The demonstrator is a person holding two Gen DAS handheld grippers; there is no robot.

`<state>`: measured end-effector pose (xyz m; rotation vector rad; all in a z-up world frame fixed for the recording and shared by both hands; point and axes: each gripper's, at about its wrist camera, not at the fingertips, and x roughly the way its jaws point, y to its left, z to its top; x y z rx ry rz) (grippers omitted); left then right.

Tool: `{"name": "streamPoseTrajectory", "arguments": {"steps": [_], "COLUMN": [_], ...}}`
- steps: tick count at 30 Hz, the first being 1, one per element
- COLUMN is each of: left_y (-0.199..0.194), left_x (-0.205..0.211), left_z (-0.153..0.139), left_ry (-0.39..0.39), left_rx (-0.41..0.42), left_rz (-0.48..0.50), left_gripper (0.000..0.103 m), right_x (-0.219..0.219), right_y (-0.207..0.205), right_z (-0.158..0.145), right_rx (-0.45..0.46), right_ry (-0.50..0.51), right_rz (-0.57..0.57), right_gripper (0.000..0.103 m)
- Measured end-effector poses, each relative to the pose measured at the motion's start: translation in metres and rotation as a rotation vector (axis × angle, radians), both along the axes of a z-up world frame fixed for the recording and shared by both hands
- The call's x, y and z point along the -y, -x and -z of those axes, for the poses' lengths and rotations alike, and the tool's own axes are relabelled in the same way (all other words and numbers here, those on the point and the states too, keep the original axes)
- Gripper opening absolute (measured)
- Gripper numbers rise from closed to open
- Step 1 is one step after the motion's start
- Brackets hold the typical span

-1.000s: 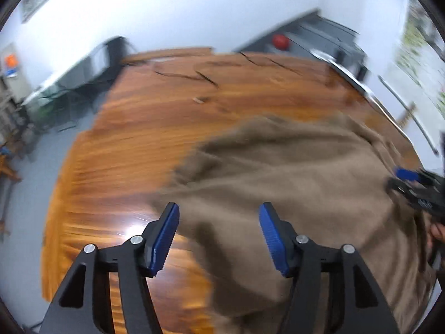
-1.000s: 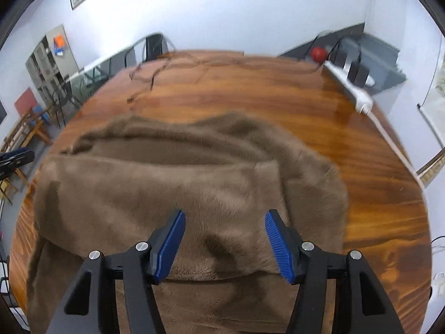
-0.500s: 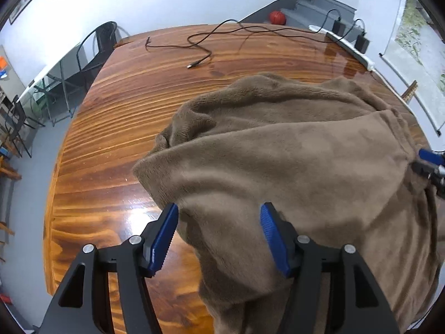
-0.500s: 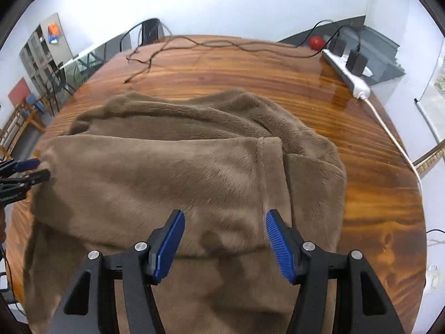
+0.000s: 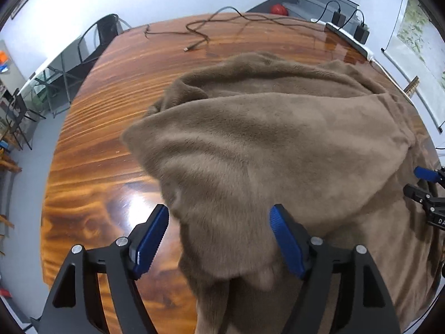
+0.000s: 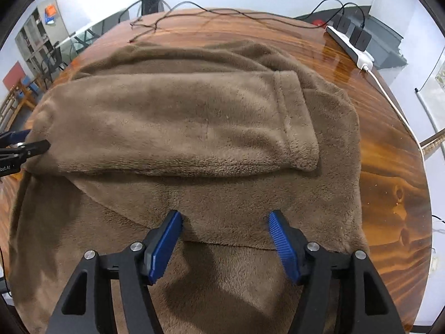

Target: Fold clothes

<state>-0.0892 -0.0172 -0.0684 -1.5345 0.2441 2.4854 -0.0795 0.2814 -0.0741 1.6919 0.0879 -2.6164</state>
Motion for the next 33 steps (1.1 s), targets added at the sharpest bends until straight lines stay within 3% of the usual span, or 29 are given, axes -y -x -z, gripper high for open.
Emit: {"name": "streamPoseTrajectory", "arguments": {"steps": [9, 13, 19, 21, 24, 27, 33], "left_y": [-0.081, -0.111, -0.136, -0.139, -0.151, -0.166, -0.193], "left_x": [-0.004, -0.003, 0.004, 0.010, 0.021, 0.027, 0.030], "left_z": [-0.007, 0.006, 0.025, 0.032, 0.028, 0.017, 0.004], "left_ry": [0.019, 0.055, 0.109, 0.122, 0.088, 0.067, 0.047], "left_rx": [0.010, 0.045, 0.075, 0.088, 0.083, 0.062, 0.031], "left_rz": [-0.008, -0.037, -0.095, -0.128, -0.167, -0.170, -0.169], "left_gripper": [0.079, 0.079, 0.079, 0.079, 0.079, 0.079, 0.079], "right_x": [-0.010, -0.010, -0.019, -0.019, -0.016, -0.013, -0.024], "right_y": [-0.074, -0.117, -0.133, -0.132, -0.129, -0.134, -0.189], "right_z": [-0.020, -0.007, 0.011, 0.015, 0.018, 0.014, -0.011], "right_rx": [-0.018, 0.027, 0.043, 0.035, 0.030, 0.030, -0.067], "right_ry": [0.043, 0.051, 0.029, 0.018, -0.001, -0.006, 0.036], "right_rz": [-0.085, -0.126, -0.116, -0.120, -0.125, -0.123, -0.140], "right_gripper": [0.067, 0.067, 0.067, 0.074, 0.083, 0.083, 0.083]}}
